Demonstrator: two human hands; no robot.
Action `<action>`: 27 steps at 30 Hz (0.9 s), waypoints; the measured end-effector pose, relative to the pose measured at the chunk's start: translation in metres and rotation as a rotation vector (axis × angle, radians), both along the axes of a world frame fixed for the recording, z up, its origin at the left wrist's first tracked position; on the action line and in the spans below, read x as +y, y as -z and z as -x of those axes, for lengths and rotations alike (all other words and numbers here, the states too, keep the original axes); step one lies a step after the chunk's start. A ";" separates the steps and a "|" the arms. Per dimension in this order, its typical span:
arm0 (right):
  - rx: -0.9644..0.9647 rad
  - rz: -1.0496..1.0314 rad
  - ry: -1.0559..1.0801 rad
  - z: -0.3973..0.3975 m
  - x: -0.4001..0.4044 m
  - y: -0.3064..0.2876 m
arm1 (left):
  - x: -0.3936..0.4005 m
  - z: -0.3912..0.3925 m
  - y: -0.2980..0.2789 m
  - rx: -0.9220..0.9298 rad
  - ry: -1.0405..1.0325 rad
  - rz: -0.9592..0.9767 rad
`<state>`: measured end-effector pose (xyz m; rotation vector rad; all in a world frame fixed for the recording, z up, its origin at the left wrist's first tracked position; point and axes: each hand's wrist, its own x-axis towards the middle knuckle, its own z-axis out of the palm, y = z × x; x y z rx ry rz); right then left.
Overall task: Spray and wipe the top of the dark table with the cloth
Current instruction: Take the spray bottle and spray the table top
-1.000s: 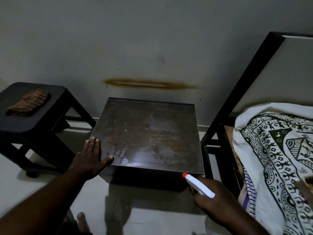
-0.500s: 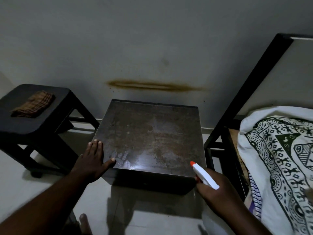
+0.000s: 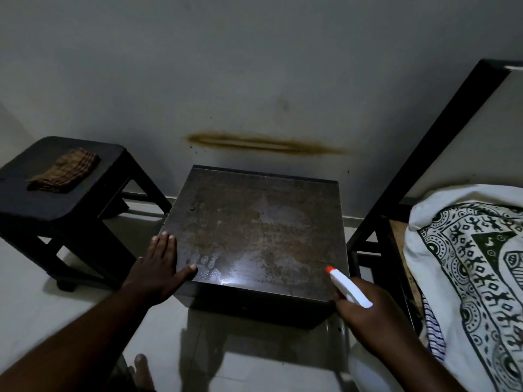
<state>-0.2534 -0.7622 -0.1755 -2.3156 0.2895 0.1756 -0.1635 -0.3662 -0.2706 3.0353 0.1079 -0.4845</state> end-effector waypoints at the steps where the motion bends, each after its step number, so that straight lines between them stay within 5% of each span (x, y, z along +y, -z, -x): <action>1: -0.005 -0.003 0.011 0.000 -0.001 0.001 | 0.000 0.000 0.001 0.004 -0.001 -0.003; 15: 0.035 -0.048 -0.146 -0.001 0.010 0.003 | 0.001 -0.001 0.004 -0.005 -0.009 0.008; 27: -0.012 -0.069 -0.006 -0.007 -0.005 0.006 | 0.001 -0.001 0.005 -0.013 -0.017 0.013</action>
